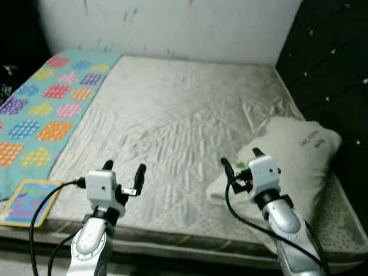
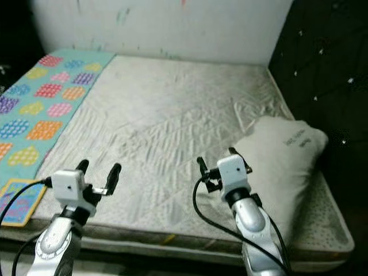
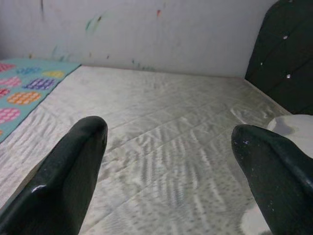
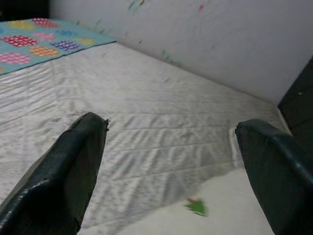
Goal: Clean up the room
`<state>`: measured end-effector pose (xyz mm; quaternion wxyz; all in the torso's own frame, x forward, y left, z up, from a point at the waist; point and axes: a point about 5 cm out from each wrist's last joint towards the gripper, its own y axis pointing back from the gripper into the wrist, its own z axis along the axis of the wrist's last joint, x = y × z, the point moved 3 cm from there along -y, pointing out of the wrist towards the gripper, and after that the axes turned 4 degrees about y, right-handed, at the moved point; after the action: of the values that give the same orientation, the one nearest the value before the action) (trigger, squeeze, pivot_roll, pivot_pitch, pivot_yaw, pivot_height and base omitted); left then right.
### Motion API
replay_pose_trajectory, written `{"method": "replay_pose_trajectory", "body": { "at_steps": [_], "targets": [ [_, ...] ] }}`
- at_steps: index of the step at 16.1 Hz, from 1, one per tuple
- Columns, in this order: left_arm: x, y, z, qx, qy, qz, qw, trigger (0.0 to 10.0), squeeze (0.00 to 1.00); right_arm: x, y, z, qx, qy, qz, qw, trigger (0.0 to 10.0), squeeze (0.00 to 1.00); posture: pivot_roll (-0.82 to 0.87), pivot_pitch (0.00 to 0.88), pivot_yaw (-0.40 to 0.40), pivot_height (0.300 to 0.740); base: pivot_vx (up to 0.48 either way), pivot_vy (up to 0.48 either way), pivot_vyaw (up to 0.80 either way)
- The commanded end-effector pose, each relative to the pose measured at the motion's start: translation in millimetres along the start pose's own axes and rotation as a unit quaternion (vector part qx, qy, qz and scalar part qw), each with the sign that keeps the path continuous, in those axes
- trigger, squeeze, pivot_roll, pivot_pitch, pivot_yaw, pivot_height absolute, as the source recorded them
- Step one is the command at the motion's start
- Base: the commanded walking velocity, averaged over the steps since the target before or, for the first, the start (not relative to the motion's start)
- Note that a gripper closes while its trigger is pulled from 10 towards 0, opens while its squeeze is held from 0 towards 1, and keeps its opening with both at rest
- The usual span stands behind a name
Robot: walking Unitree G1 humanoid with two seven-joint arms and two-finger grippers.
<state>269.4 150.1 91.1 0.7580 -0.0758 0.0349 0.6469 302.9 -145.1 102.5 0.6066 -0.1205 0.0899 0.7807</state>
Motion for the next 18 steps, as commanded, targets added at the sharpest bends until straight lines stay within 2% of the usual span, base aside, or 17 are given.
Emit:
{"method": "replay_pose_trajectory", "body": {
  "at_steps": [1,10,13,14,17,18],
  "targets": [
    [-6.2,-0.2,-3,0.006,0.002,-0.008,1.0,10.0,0.0,-4.9,2.7,-2,0.003,0.0,-0.011,1.0,10.0,0.0,0.02,0.032,0.012,0.74,0.0,-0.311,0.0],
    [-0.6,-8.7,4,-0.007,-0.008,-0.005,1.0,10.0,0.0,3.2,-5.0,-3,-0.002,-0.019,-0.024,1.0,10.0,0.0,0.05,0.001,0.041,0.74,0.0,-0.037,0.0],
    [5.5,-9.2,5,-0.002,-0.013,0.006,1.0,10.0,0.0,4.7,-7.8,-3,-0.003,-0.024,-0.026,0.999,10.0,0.0,0.07,0.001,0.031,0.74,0.0,0.0,0.0],
    [9.1,-8.9,4,0.006,-0.016,0.011,1.0,10.0,0.0,5.1,-10.9,-3,-0.003,-0.026,-0.023,0.999,10.0,0.0,0.09,0.007,0.006,0.74,0.0,0.0,0.0],
    [4.2,-5.9,-6,0.041,-0.039,-0.035,0.998,10.0,0.0,8.1,-19.8,-1,-0.006,-0.024,-0.005,1.0,10.0,0.0,0.11,0.01,-0.018,0.74,0.0,0.0,0.0],
    [1.2,-6.3,-6,0.043,-0.034,-0.04,0.998,10.0,0.0,8.8,-21.6,1,-0.01,-0.022,-0.003,1.0,10.0,0.0,0.11,0.009,-0.017,0.74,0.0,0.0,0.0]
  ]
}}
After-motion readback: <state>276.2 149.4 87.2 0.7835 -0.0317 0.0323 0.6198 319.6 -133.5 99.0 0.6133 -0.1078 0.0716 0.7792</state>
